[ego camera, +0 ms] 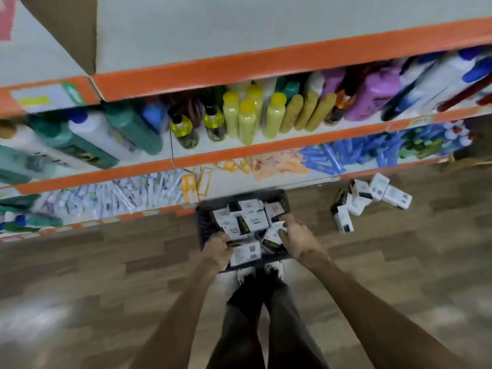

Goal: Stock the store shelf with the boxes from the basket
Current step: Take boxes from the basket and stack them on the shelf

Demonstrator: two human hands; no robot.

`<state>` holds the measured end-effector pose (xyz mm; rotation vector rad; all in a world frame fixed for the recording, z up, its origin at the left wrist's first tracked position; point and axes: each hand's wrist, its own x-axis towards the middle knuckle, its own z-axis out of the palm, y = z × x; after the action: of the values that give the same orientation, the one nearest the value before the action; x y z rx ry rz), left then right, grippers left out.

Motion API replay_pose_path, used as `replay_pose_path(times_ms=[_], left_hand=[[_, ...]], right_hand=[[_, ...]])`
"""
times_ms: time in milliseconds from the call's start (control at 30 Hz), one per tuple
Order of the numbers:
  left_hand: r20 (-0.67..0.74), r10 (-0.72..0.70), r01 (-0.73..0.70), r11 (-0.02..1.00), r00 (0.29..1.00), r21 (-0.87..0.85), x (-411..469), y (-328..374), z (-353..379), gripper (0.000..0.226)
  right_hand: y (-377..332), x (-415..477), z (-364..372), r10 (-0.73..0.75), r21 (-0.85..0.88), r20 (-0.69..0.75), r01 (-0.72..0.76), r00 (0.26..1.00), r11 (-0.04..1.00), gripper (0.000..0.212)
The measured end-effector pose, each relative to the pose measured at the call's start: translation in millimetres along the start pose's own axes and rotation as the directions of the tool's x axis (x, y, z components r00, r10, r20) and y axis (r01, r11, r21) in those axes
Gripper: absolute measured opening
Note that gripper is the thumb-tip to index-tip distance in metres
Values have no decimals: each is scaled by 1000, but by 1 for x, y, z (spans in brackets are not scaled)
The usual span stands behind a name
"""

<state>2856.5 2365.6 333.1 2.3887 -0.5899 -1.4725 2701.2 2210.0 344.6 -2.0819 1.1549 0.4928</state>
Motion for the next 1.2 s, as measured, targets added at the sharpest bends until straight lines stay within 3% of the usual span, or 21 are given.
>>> replay_pose_path(times_ms=[267, 433, 533, 600, 633, 700, 767, 867, 1000, 1067, 1133, 1200], left_hand=[[13, -28, 27, 998, 1000, 58, 145, -56, 79, 35], [-9, -121, 121, 993, 993, -3, 226, -105, 123, 37], [-12, -202, 201, 978, 979, -58, 274, -129, 146, 10], [1, -232, 231, 968, 973, -104, 306, -141, 163, 18], [3, -234, 232, 964, 972, -127, 323, -145, 171, 16], [-4, -247, 243, 958, 969, -149, 357, -155, 190, 25], [-32, -258, 248, 951, 966, -185, 387, -158, 206, 46], [-37, -345, 313, 888, 938, -336, 415, -162, 232, 58], [-37, -377, 310, 810, 925, -497, 432, -170, 250, 36], [-11, -413, 330, 742, 911, -583, 436, -172, 252, 39], [44, -425, 344, 664, 904, -664, 436, -171, 250, 44], [56, -408, 336, 658, 911, -674, 428, -164, 246, 54]], right_hand=[[76, 126, 119, 124, 30, 76, -127, 989, 991, 35], [125, 191, 189, 228, 113, 140, -244, 964, 963, 48], [153, 228, 225, 354, 308, 179, -394, 918, 866, 63], [171, 254, 249, 430, 428, 240, -493, 870, 758, 72], [180, 266, 260, 454, 474, 267, -526, 850, 706, 71], [199, 292, 284, 505, 539, 280, -569, 817, 621, 49], [211, 317, 299, 544, 616, 269, -576, 795, 537, 46], [229, 344, 319, 545, 702, 275, -552, 792, 449, 47], [238, 355, 332, 577, 791, 304, -539, 758, 291, 55], [235, 355, 332, 621, 820, 326, -540, 713, 190, 60], [232, 354, 331, 604, 840, 292, -500, 742, 209, 51], [228, 344, 326, 606, 849, 266, -479, 750, 221, 52]])
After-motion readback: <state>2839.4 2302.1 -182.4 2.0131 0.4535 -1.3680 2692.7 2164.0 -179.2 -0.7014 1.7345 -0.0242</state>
